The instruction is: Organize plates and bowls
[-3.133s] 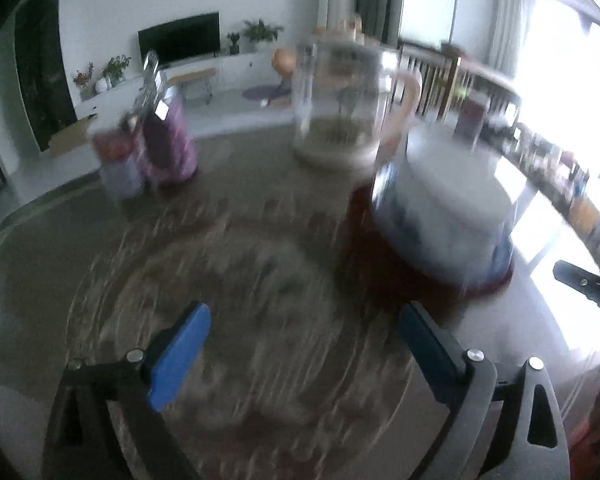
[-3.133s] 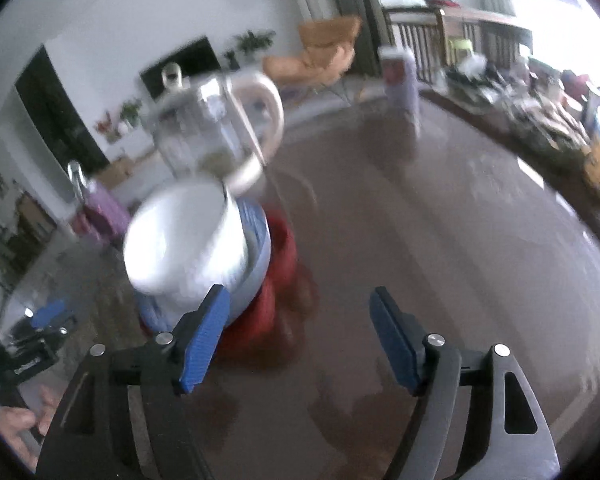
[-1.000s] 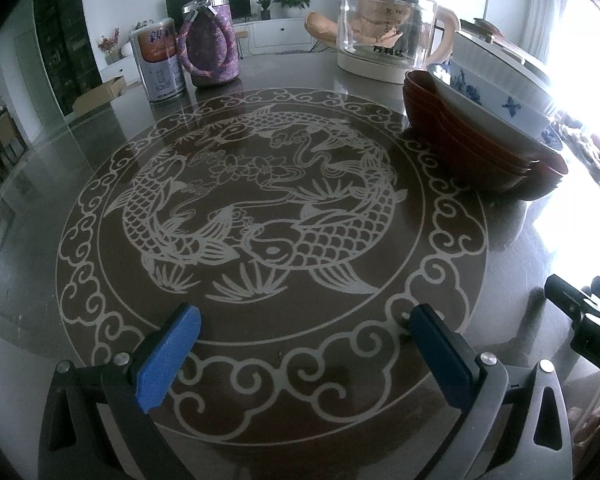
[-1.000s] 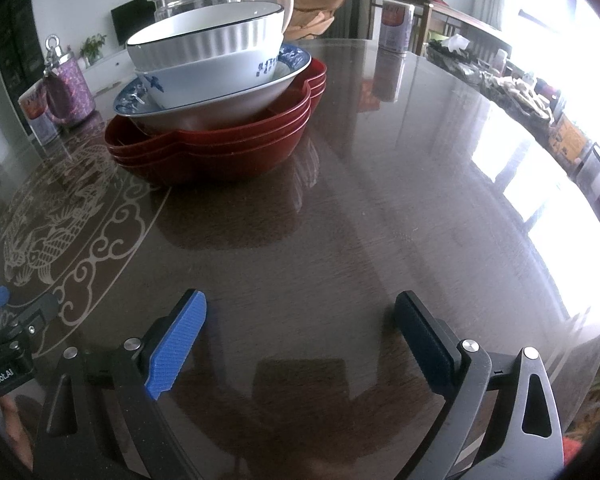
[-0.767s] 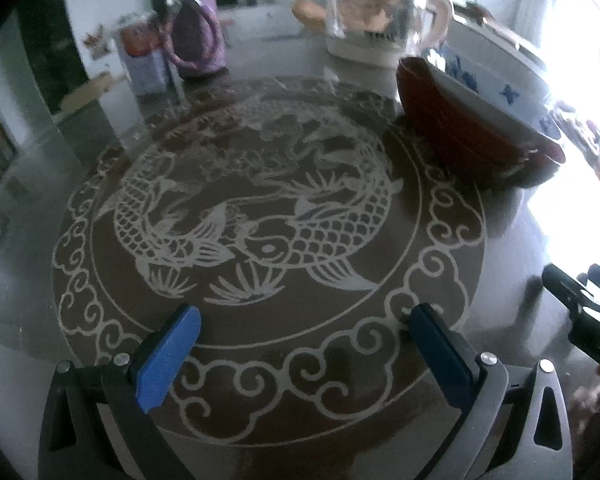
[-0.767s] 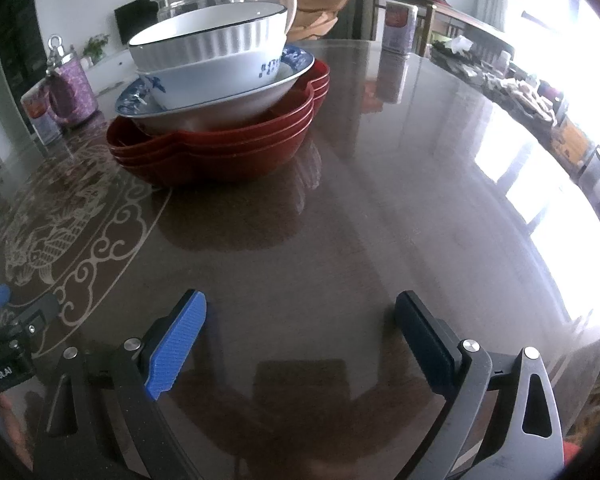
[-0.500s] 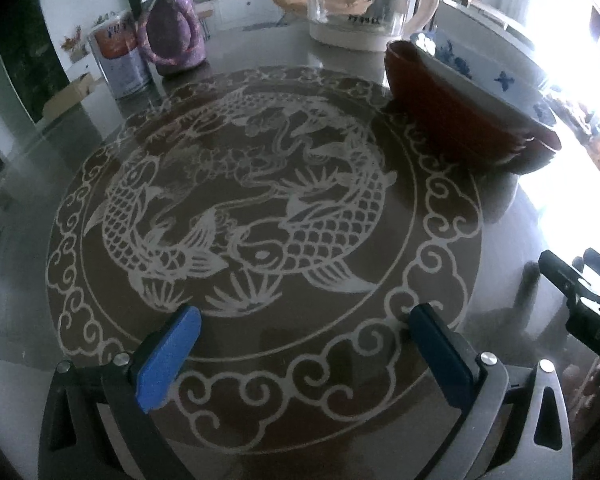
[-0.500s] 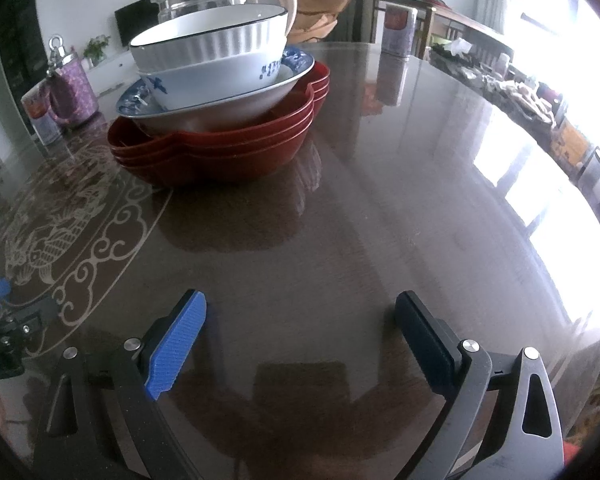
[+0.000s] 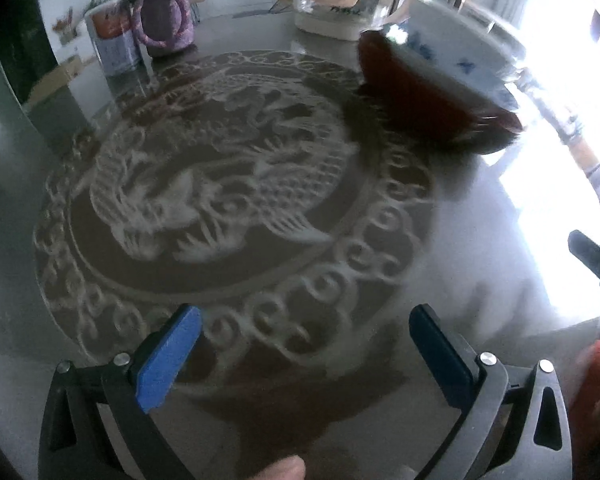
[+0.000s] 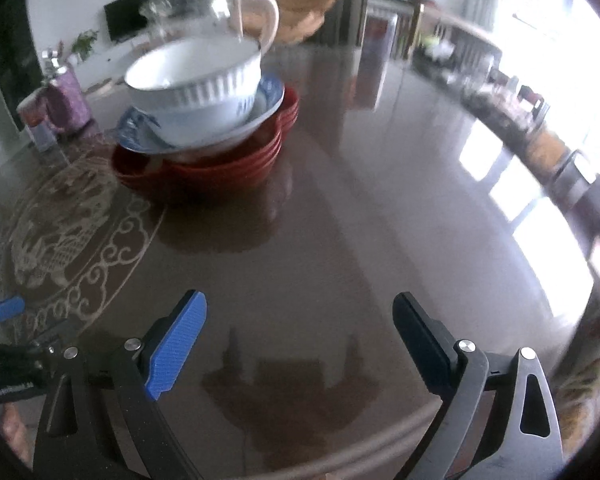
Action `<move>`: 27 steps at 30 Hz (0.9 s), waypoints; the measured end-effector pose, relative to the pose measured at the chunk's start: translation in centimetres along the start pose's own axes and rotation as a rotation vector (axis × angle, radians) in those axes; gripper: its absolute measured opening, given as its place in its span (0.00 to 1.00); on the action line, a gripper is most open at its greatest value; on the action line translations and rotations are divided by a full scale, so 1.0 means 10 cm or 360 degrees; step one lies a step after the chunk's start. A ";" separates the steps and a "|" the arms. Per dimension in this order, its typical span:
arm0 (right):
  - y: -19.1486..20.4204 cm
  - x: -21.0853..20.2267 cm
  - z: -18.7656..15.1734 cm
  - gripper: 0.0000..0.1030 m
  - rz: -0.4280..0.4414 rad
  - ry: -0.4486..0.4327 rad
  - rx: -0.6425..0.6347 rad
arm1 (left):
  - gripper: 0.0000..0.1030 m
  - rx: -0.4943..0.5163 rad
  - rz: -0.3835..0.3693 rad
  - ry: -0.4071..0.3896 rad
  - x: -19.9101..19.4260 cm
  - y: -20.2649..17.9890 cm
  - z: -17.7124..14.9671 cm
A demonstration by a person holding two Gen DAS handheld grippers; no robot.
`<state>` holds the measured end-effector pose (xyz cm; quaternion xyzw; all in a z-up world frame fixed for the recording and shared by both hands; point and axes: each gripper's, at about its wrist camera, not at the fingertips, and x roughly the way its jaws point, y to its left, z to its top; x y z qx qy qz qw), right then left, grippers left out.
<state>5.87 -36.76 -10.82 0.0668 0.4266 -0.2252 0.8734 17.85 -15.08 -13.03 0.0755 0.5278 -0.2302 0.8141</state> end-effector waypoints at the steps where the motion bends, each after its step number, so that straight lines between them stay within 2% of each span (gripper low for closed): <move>1: -0.02 -0.11 -0.05 0.93 -0.0019 -0.0034 -0.0003 | 1.00 0.0008 -0.0021 -0.0034 -0.10 -0.05 -0.05; 4: -0.08 -0.39 -0.16 0.93 -0.0036 -0.0083 -0.0002 | 1.00 0.0081 -0.0028 -0.0166 -0.44 -0.24 -0.12; 7: -0.14 -0.62 -0.19 0.93 -0.0057 -0.0139 0.0006 | 1.00 0.0141 -0.0066 -0.0360 -0.91 -0.43 -0.17; 10: -0.18 -0.90 -0.15 0.93 -0.0087 -0.0210 0.0008 | 1.00 0.0126 -0.0083 -0.0517 -1.25 -0.52 -0.19; 14: -0.12 -1.16 -0.10 0.93 -0.0097 -0.0296 -0.0028 | 1.00 0.0081 -0.0028 -0.0692 -1.55 -0.50 -0.20; 22: 0.04 -1.39 -0.10 0.93 -0.0094 -0.0374 -0.0064 | 1.00 -0.0001 0.0052 -0.0762 -1.83 -0.39 -0.16; 25: 0.08 -1.49 -0.07 0.93 -0.0096 -0.0400 -0.0091 | 1.00 0.0012 0.0134 -0.0704 -1.80 -0.40 -0.16; 27: 0.11 -1.52 -0.06 0.93 -0.0119 -0.0413 -0.0114 | 1.00 0.0017 0.0147 -0.0643 -1.75 -0.42 -0.16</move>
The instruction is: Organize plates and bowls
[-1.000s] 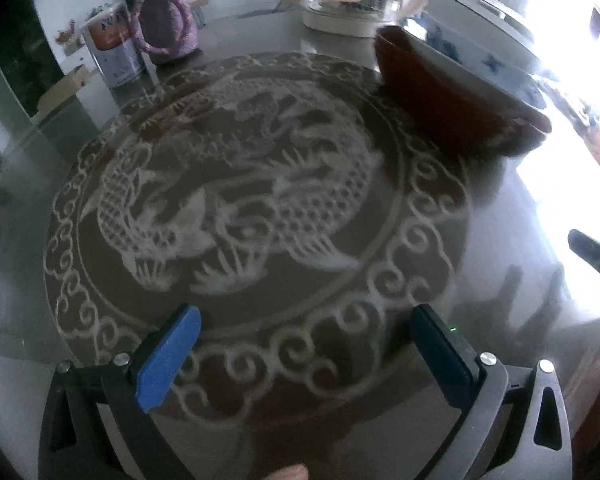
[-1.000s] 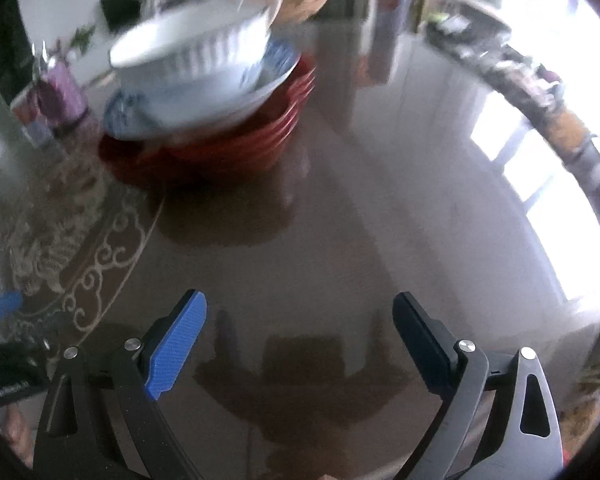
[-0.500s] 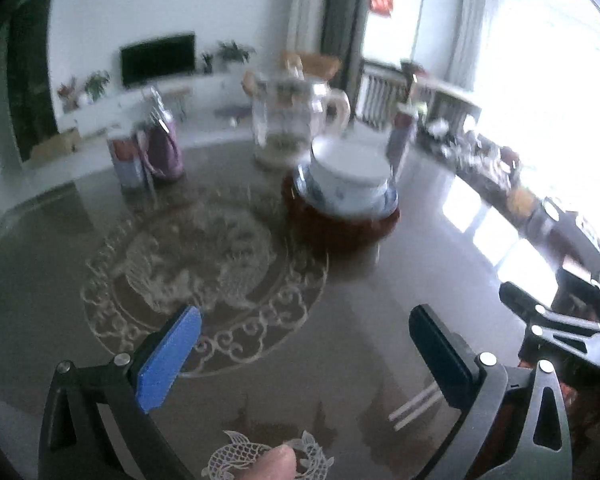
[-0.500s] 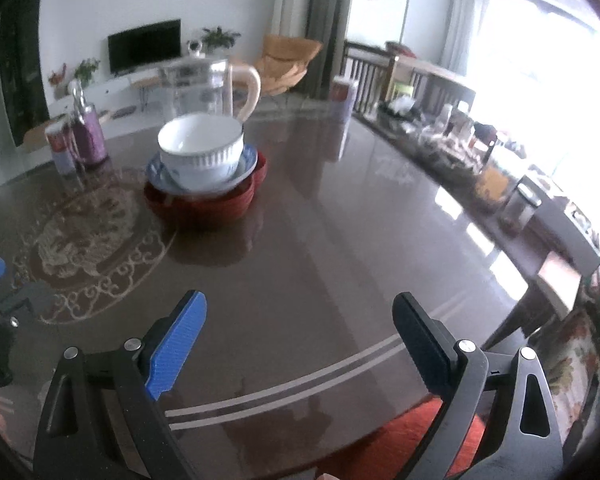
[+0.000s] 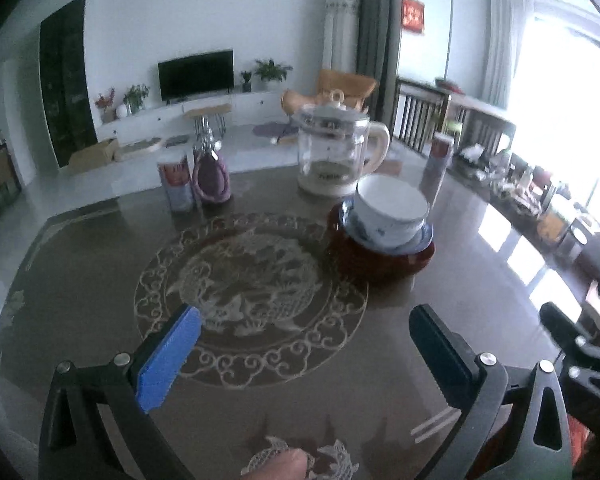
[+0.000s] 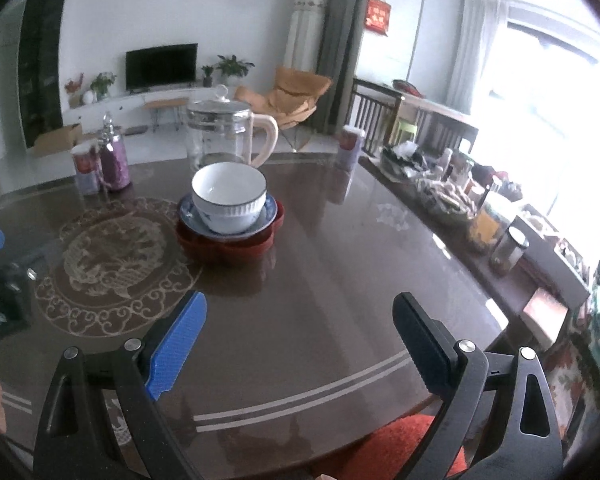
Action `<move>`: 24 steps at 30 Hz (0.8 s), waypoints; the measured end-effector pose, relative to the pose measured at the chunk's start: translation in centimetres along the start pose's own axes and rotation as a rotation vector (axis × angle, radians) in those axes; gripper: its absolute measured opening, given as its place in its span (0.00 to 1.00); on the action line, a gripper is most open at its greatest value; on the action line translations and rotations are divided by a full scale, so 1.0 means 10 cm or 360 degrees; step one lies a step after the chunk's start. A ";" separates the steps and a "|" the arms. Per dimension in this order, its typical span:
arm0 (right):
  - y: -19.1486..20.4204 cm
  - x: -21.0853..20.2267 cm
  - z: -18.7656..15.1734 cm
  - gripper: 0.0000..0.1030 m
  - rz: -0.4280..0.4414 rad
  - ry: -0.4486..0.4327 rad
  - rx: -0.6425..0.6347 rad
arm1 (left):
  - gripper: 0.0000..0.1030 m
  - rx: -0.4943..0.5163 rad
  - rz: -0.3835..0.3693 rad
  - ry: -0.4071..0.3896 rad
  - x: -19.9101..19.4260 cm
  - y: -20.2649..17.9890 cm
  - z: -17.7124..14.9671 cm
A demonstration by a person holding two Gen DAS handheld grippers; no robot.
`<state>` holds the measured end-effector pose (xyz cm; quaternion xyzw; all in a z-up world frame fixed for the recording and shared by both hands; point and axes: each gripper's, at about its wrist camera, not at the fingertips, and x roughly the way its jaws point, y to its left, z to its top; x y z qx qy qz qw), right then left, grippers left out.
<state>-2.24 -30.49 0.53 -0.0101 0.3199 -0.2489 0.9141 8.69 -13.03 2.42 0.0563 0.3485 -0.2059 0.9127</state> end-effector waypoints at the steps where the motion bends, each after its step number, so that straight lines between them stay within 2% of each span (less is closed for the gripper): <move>1: 0.00 -0.02 0.00 0.93 -0.0004 -0.0007 -0.0005 | 1.00 0.0000 -0.0001 0.0020 0.01 -0.01 -0.02; 10: -0.06 -0.02 0.01 0.93 -0.0012 -0.0012 0.0018 | 1.00 -0.0046 -0.0024 0.0107 0.07 -0.05 0.01; 16: -0.07 -0.03 0.00 0.93 -0.0009 -0.0016 0.0021 | 1.00 0.0037 0.0031 0.0092 0.05 -0.15 0.02; 24: -0.06 -0.04 0.00 0.93 -0.0014 -0.0019 0.0014 | 1.00 0.0038 0.0019 0.0078 0.02 -0.17 0.01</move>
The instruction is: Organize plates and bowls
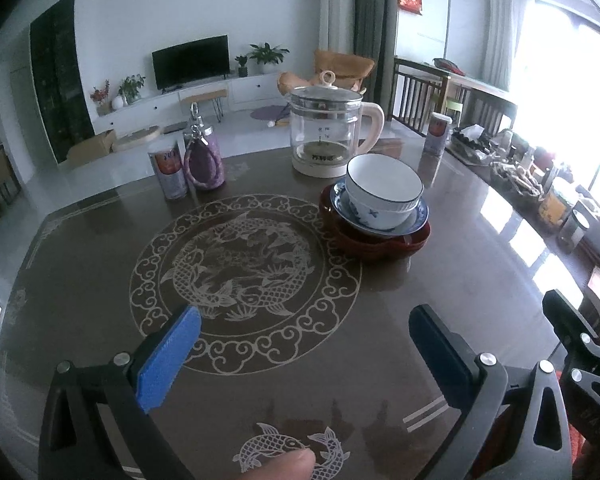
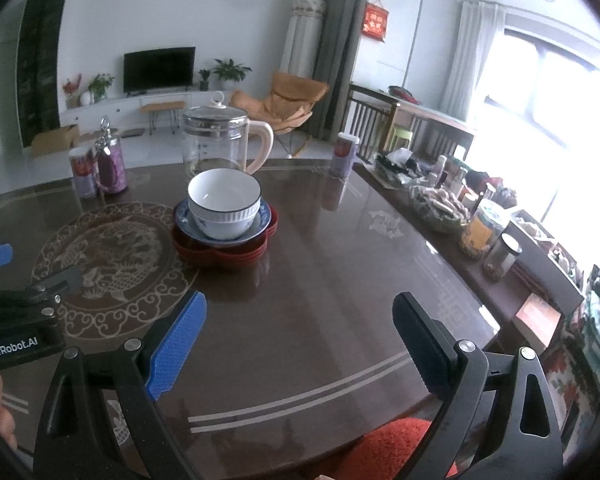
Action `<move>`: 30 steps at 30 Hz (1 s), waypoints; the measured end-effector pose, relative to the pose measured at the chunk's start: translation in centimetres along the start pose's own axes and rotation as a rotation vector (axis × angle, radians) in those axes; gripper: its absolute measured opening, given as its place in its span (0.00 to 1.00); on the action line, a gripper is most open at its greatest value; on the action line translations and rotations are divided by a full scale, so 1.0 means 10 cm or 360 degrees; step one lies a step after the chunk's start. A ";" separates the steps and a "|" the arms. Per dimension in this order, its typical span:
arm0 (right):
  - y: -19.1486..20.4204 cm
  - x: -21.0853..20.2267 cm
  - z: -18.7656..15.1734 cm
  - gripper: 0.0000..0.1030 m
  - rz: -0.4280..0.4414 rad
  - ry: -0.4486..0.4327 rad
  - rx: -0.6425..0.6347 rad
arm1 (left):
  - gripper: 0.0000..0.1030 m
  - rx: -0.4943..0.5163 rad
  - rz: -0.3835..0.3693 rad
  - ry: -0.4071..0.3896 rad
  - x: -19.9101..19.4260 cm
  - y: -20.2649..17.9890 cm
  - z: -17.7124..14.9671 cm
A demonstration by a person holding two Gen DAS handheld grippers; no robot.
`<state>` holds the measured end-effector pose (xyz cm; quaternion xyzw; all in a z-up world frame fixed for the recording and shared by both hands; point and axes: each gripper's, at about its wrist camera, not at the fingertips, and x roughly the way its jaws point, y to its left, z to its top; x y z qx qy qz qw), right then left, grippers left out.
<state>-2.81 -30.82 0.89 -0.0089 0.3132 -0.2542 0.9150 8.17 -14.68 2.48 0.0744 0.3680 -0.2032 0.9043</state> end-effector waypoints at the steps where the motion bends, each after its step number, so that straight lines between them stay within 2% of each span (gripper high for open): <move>1: 0.00 0.00 0.00 0.93 0.0000 -0.0001 -0.0001 | 1.00 -0.0001 0.0012 -0.0003 0.00 0.00 0.00; 7: 0.01 -0.01 -0.02 0.93 0.0008 0.0004 -0.0003 | 1.00 -0.0027 0.0005 0.0035 0.01 0.03 0.01; 30: 0.04 -0.01 -0.06 0.93 0.0032 0.0015 -0.0014 | 1.00 0.0015 0.0015 0.0000 -0.04 -0.02 0.06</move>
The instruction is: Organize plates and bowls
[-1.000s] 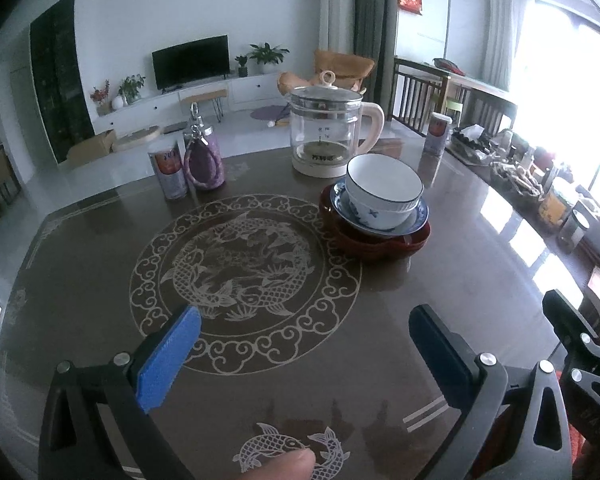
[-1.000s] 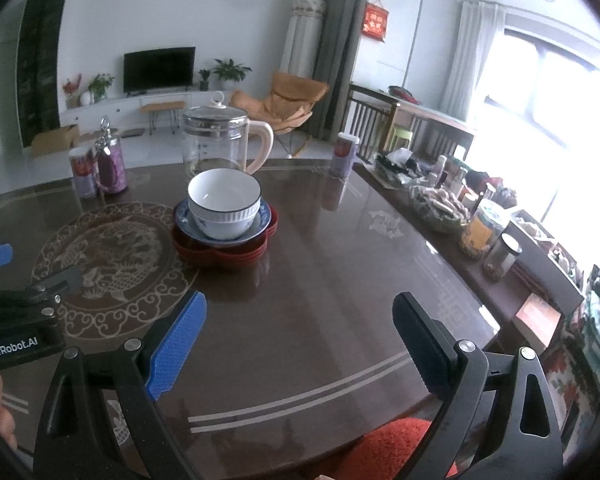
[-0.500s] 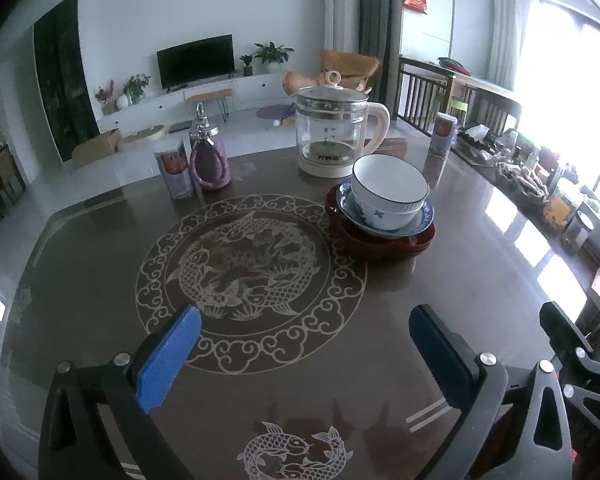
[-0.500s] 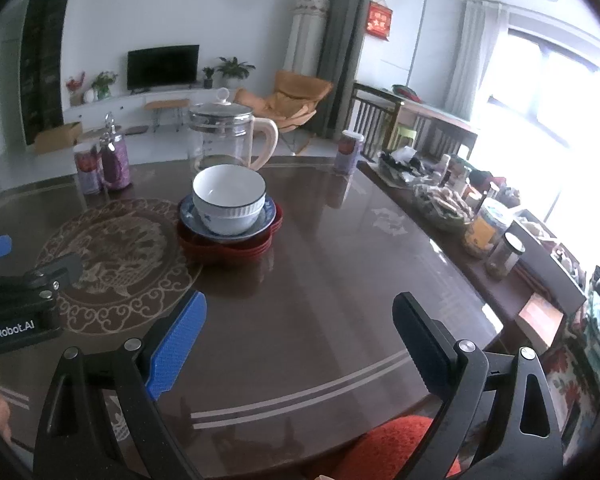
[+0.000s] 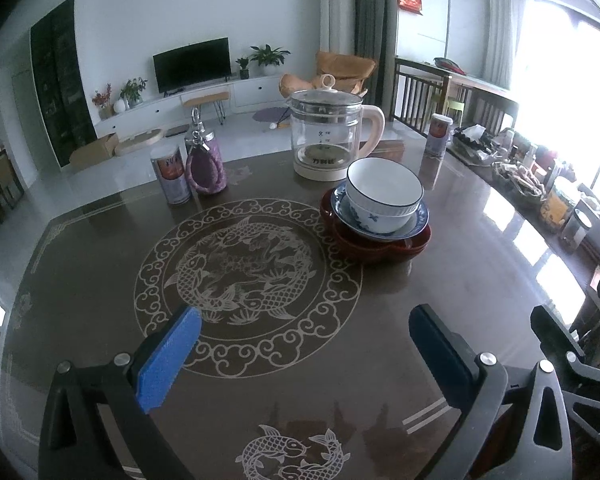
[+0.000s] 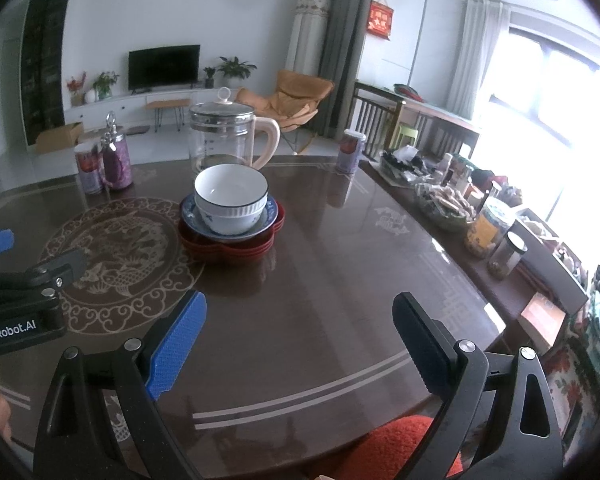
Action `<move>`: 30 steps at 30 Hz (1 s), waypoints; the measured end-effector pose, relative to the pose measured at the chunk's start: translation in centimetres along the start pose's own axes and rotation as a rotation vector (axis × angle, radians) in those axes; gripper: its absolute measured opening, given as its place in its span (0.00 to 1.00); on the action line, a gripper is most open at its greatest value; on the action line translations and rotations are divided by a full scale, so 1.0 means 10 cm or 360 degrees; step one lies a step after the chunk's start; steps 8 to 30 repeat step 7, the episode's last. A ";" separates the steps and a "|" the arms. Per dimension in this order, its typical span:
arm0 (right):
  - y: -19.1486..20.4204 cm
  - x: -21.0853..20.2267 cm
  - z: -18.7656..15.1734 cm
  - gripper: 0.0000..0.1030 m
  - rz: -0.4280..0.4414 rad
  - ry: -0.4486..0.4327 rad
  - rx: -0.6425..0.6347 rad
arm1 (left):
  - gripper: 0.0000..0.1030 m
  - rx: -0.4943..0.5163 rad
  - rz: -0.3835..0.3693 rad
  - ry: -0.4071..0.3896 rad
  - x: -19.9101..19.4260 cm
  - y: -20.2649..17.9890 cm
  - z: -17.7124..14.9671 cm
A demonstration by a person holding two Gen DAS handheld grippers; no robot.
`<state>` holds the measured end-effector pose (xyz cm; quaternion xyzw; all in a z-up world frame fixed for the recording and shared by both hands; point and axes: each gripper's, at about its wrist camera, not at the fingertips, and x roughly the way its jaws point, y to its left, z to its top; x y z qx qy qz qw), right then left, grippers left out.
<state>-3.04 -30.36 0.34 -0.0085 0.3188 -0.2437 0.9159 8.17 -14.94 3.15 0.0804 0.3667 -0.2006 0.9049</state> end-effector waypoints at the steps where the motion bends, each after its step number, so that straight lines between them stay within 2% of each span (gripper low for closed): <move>1: 0.00 0.01 0.01 0.93 0.0000 0.0001 0.0001 | 1.00 0.0002 0.0002 0.0001 0.00 0.00 0.00; 7: 0.02 0.01 0.01 0.93 0.0004 0.0000 0.0002 | 1.00 -0.0007 -0.0012 -0.0041 -0.05 0.01 0.00; 30: 0.02 0.01 0.01 0.93 0.0004 0.0000 0.0002 | 1.00 -0.0007 -0.0012 -0.0041 -0.05 0.01 0.00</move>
